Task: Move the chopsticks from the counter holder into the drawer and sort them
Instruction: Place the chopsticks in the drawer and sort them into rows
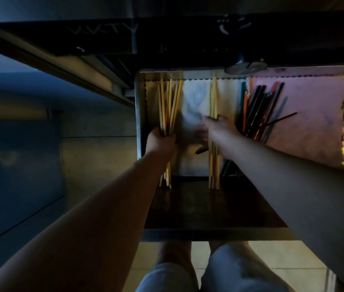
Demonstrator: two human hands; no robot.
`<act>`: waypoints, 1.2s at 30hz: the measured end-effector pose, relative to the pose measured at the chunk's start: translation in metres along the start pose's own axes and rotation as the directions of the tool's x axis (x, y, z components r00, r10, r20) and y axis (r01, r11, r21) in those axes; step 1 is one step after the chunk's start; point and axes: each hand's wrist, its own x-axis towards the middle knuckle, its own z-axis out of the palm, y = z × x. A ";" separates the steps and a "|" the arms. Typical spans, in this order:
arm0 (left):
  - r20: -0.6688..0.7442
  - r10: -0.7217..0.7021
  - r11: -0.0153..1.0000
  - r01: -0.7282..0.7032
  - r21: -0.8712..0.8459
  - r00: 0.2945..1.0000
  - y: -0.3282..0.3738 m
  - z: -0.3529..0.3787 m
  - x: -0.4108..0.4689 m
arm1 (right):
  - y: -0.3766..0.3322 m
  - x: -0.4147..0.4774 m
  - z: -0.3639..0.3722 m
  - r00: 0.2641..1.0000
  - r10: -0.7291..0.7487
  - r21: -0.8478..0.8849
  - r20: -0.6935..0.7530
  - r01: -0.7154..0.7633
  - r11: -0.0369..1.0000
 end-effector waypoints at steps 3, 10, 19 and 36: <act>-0.026 0.042 0.999 -0.042 0.012 0.999 0.001 -0.003 -0.002 | -0.004 -0.002 0.008 0.999 -0.036 -0.017 0.016 0.036 0.999; -0.122 0.083 0.996 -0.084 -0.001 0.989 0.002 -0.001 -0.015 | -0.004 0.000 0.035 0.997 -0.050 -0.264 0.059 0.064 0.962; -0.027 0.071 0.947 -0.059 0.316 0.997 0.008 -0.001 -0.033 | -0.002 0.006 0.029 0.949 -0.294 -0.347 -0.112 0.240 0.907; 0.237 0.047 0.434 -0.233 0.870 0.970 0.002 -0.005 -0.027 | 0.007 -0.007 0.019 0.958 -0.269 -0.371 -0.095 0.217 0.903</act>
